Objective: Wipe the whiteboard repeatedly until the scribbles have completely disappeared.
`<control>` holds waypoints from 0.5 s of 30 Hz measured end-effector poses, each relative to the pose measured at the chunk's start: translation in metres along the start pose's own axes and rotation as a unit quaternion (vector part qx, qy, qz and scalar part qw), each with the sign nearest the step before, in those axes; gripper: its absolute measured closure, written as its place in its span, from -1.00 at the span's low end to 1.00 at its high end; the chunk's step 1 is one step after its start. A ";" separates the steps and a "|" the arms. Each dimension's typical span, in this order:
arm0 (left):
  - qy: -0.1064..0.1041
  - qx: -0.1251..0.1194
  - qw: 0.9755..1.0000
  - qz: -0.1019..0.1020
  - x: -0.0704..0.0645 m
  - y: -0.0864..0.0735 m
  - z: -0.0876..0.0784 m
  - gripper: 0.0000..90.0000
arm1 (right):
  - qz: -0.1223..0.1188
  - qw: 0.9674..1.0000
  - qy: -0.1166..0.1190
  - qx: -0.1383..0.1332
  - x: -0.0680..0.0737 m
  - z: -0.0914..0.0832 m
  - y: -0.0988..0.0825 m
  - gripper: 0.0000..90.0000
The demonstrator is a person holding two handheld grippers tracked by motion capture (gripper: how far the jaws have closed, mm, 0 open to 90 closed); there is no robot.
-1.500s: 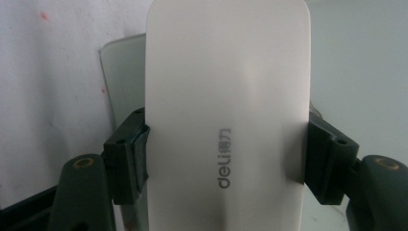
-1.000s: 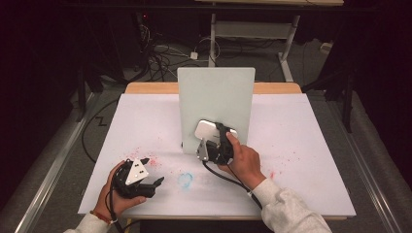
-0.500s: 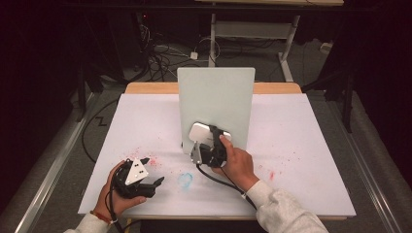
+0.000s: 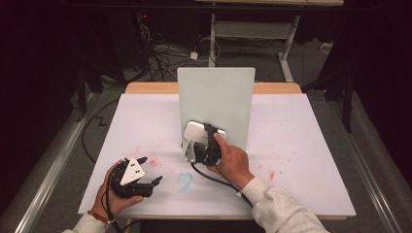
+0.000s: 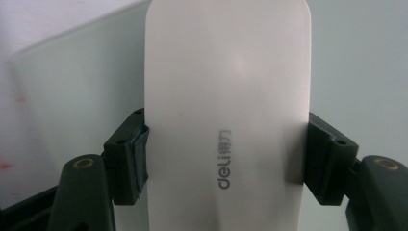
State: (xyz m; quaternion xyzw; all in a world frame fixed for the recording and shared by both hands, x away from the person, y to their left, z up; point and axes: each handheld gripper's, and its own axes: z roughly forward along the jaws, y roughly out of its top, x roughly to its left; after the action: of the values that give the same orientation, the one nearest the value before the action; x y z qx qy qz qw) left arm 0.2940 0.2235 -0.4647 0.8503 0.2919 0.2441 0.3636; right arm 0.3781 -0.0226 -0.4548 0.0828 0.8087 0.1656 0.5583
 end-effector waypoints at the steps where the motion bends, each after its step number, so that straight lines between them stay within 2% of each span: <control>1: 0.000 -0.001 1.000 -0.001 0.000 0.000 0.000 -0.56 | 0.010 1.000 -0.005 0.002 -0.006 -0.001 -0.002 -0.32; 2: 0.000 -0.001 1.000 -0.001 0.000 0.000 0.000 -0.56 | 0.016 1.000 -0.011 0.000 -0.009 -0.001 -0.004 -0.32; 3: 0.000 0.001 1.000 0.001 0.000 0.000 0.000 -0.56 | 0.020 1.000 -0.008 0.004 -0.012 -0.002 -0.005 -0.32; 5: 0.002 0.000 1.000 0.006 0.000 0.001 0.001 -0.56 | 0.021 1.000 -0.018 0.005 -0.010 -0.002 -0.005 -0.32; 7: -0.001 0.002 1.000 0.003 -0.002 0.001 0.001 -0.56 | 0.008 1.000 -0.006 0.006 -0.002 -0.001 -0.002 -0.32; 10: 0.000 -0.001 1.000 0.008 -0.002 0.002 0.001 -0.56 | -0.016 1.000 -0.005 0.003 0.011 0.000 -0.002 -0.32; 13: -0.003 0.003 1.000 0.003 -0.002 0.000 0.001 -0.56 | -0.025 1.000 0.004 0.005 0.011 -0.001 -0.010 -0.32; 15: 0.001 0.001 1.000 0.006 -0.001 0.000 0.001 -0.56 | -0.023 1.000 0.004 0.009 0.004 -0.003 -0.018 -0.32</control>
State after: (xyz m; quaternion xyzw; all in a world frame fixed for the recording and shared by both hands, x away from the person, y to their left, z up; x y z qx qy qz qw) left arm 0.2935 0.2224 -0.4654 0.8520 0.2872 0.2469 0.3614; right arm 0.3746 -0.0384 -0.4642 0.0689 0.8139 0.1457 0.5582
